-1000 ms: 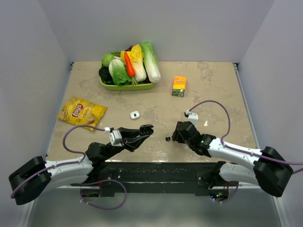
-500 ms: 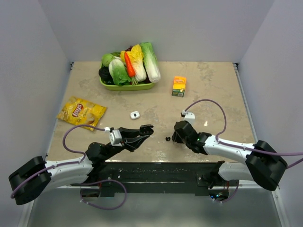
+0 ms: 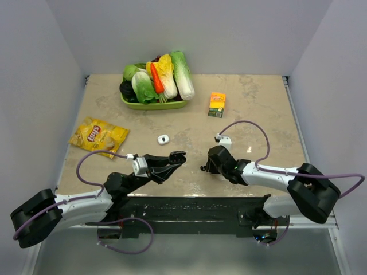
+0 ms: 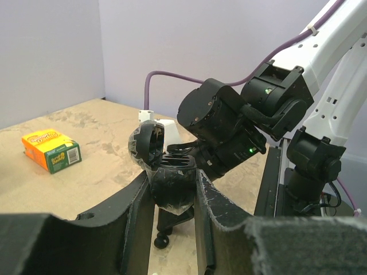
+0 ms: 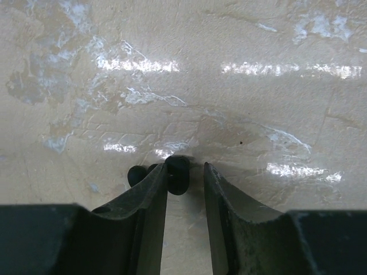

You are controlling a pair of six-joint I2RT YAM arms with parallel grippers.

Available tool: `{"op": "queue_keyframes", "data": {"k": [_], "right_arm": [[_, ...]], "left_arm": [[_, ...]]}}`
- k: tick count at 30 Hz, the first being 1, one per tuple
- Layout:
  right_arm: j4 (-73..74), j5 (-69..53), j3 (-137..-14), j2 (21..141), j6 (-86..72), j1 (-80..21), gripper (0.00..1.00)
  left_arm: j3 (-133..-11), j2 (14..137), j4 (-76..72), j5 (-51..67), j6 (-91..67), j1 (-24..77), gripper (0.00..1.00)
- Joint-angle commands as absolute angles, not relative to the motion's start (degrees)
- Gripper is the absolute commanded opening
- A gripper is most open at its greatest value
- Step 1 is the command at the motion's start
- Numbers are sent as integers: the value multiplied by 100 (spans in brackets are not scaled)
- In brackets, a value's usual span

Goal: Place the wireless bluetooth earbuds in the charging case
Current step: Pick up the earbud from the center of the board.

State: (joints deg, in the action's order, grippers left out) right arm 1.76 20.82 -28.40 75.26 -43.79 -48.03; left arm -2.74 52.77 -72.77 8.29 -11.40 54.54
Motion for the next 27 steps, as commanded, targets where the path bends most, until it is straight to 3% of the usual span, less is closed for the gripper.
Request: {"op": "queue_keyframes", "data": {"k": [1,5,10,18,24,27], "right_arm": [[123,2039,-2971,7664,-4263,-4781,32],[105,2048,-2927,7576,-4263,-4781,24],[167,2074,-2883,7366,-4324,-4781,0],[605,1838,-2856,5408,-3685,-4799,0],[1844,336,-4120,4246,-1899,-4799,0],[2126,-413,-4569,4018,-1565,-4834,0]], "left_arm": [[-185,5282,-9070,817,-1169,5493,0],[-167,5273,-9062,809,-1169,5493,0],[-184,5291,-9070,809,-1178,5493,0],[-185,5256,-9044,633,-1300,5493,0],[-333,5142,-8948,176,-1511,5423,0],[-860,5159,-8237,999,-2097,4967,0]]}}
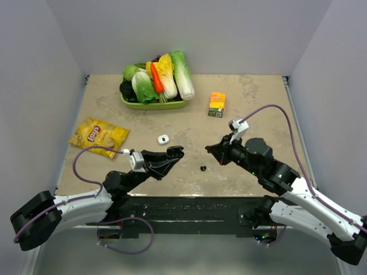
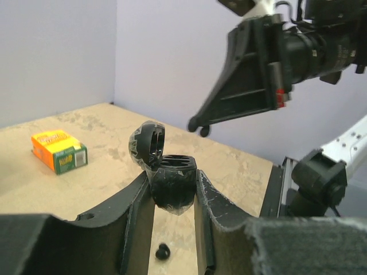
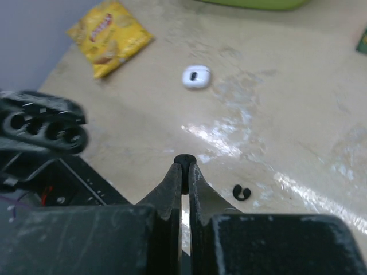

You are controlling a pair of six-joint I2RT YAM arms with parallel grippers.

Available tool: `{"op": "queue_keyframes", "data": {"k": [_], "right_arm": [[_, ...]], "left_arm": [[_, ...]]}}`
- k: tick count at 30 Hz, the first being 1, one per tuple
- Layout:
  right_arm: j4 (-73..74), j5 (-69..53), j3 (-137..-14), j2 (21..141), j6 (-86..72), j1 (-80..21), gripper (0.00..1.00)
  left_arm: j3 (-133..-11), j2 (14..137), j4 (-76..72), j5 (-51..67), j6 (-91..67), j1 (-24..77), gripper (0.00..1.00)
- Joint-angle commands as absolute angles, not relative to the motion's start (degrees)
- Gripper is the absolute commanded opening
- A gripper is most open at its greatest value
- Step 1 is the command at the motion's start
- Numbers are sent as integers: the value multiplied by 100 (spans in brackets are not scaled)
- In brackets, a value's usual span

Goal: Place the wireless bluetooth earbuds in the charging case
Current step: Pick up the earbud from the center of the board, then place the earbud in the charging case.

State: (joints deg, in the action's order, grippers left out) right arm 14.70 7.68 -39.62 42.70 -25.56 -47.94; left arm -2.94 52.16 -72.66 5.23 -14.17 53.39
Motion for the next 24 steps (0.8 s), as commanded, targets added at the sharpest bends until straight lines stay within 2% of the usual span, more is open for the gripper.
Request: {"op": "queue_keyframes", "data": {"k": [1,7,13,24], "right_arm": [[2379,-509,-4805,3956,-1434,-4860,0],[3180,-1169,-5763,3542,-582,-4860,0],[3209,-1967,-6125,3770,-220,-4878,0],[3173,-3006,-6276,4298,-140,-5010,0]], "left_arm": [[-966,5194,-8131,1585,-2283,4679,0],[-1273,5545,-8851,3338,-3225,4009,0],[-1819,6354,-9630,4524,-4077,3999,0],[-2364,7241,-10412,5194,-5149,3990,0]]}}
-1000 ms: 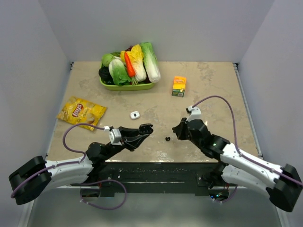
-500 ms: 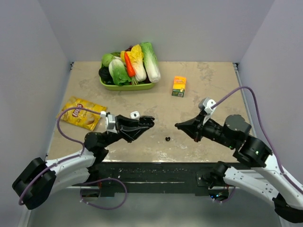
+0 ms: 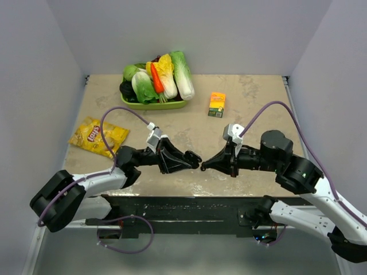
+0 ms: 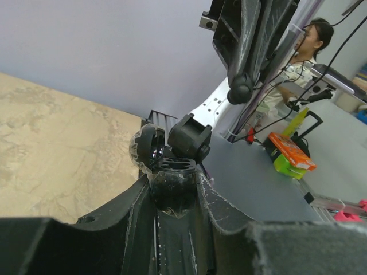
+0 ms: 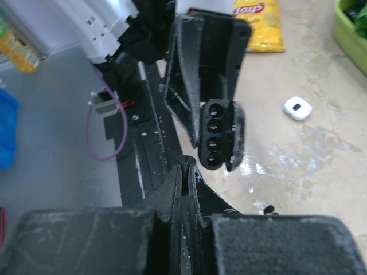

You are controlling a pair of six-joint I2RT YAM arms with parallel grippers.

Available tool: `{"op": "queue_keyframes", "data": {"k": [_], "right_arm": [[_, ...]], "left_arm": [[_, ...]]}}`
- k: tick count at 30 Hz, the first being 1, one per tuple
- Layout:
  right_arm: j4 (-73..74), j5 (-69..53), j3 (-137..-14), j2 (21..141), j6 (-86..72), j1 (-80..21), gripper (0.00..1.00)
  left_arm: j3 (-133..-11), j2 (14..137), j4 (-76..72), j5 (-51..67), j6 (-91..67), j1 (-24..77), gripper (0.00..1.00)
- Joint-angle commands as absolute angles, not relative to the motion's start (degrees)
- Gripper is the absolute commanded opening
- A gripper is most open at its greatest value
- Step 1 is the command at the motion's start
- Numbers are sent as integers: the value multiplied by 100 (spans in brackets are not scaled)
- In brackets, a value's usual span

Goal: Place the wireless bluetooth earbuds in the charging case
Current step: Place the earbud in the charging case.

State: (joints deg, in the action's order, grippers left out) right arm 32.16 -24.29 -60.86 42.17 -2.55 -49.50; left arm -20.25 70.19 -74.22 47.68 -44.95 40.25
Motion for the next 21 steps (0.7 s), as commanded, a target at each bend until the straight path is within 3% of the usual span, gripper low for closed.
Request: {"op": "queue_keyframes", "data": {"k": [1,10,21], "right_arm": [[3164,-2997,-6267,4307,-167,-5010,0],[3164,-2909,-6249,4561,-220,-5141,0],[2681,-2567,-6091,4728,-466,-5440,0]], "left_arm": [[-2382,7294,-10580,5229,-5263,3990,0],[-2426,7269,-10863,5440,-5379,4016,0],[-2057,6662,-10863,5080,-3964,4271,0]]}}
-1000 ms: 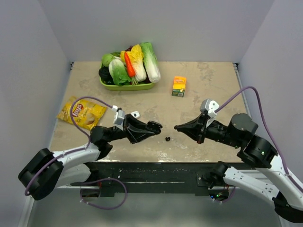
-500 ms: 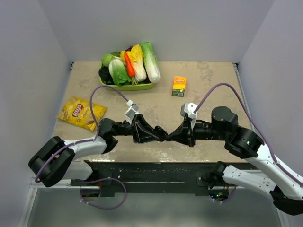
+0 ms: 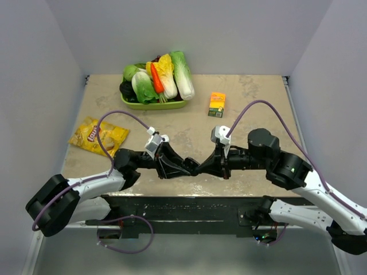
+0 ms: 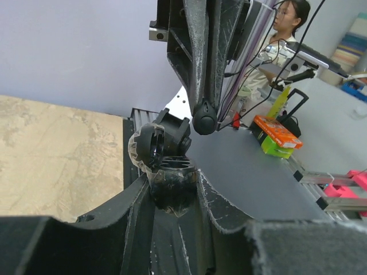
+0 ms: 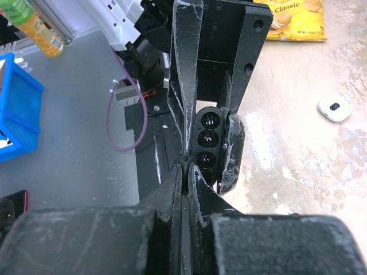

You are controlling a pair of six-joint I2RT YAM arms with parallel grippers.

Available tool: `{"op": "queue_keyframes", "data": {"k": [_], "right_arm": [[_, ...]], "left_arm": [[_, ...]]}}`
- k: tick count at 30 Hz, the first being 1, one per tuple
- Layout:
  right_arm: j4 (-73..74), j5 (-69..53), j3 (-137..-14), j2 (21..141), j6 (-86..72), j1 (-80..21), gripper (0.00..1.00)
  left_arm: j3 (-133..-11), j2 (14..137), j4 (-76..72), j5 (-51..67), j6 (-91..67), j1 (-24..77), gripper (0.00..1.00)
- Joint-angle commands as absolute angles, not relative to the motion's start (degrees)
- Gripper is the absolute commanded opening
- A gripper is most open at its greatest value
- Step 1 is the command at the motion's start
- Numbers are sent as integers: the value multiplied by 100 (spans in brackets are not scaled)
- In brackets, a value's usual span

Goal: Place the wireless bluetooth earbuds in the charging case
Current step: Place the earbud in the charging case.

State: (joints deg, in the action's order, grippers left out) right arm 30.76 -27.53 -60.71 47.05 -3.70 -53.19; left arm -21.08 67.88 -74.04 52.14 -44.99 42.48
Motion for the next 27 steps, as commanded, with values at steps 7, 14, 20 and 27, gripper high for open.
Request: {"op": "queue_keyframes", "data": {"k": [7,14,20,27], "right_arm": [[2768,-2373,-6179,4922,-361,-5616,0],[2971,-1995,-6091,4966,-290,-5818,0],[2944,-1732,-5959,4799,-290,-5818,0],[2936,-1626,-5906,4807,-299,-5818,0]], "left_arm": [[-2039,6609,-10863,5089,-3823,4324,0],[-2144,6592,-10863,5089,-3876,4324,0],[-2162,6557,-10863,5124,-3929,4324,0],[-2188,6530,-10854,5089,-3964,4342,0]]}}
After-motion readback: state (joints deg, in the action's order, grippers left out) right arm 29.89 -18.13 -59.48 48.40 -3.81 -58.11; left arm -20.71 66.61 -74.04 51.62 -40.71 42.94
